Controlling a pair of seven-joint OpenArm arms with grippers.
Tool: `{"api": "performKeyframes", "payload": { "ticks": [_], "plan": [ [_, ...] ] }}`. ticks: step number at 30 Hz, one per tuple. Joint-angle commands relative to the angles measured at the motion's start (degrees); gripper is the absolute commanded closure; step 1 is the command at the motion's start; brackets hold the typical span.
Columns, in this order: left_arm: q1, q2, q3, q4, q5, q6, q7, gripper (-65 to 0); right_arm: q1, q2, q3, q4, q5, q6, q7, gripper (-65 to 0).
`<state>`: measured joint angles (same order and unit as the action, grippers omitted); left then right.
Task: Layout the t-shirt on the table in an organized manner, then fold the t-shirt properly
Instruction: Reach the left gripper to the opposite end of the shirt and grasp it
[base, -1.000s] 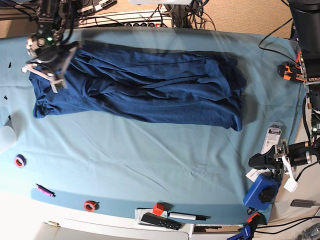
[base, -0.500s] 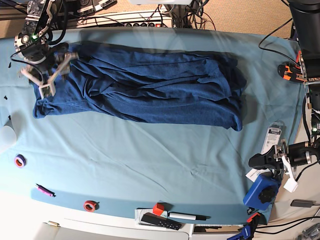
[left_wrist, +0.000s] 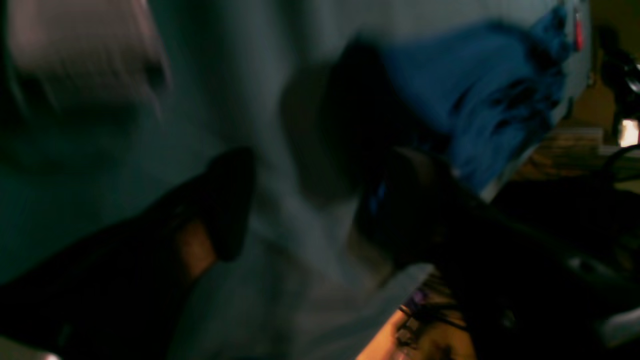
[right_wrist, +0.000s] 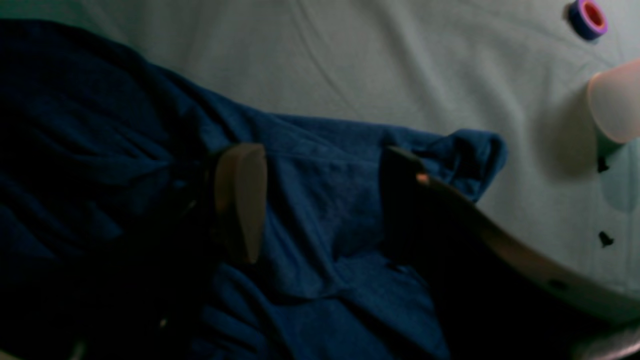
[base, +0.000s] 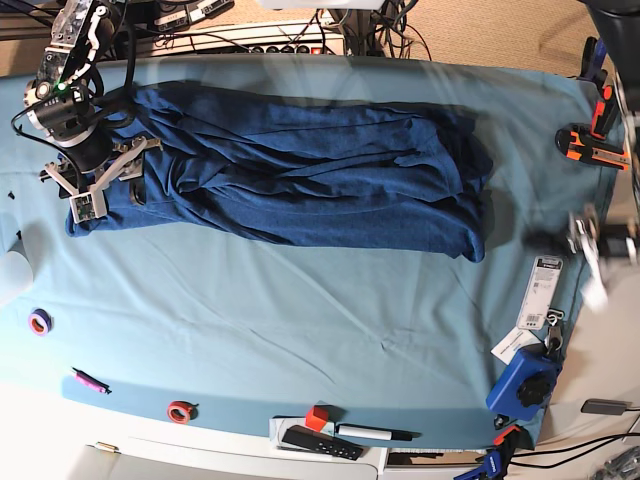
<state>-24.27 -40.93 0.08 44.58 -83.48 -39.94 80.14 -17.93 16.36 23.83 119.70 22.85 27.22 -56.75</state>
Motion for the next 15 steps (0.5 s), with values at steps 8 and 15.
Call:
{"api": "performKeyframes", "payload": {
  "ticks": [8, 15],
  "plan": [
    [6.64, 2.16, -0.37, 5.35, -1.52, -0.06, -0.14, -44.2, 0.81, 0.13, 0.33, 0.96, 0.7, -0.09, 1.97, -35.1],
    [9.53, 2.99, -0.37, 12.98, -1.52, 1.46, -0.14, -44.2, 0.81, 0.15, 0.33, 0.96, 0.66, -0.33, 1.95, -35.1]
  ]
}}
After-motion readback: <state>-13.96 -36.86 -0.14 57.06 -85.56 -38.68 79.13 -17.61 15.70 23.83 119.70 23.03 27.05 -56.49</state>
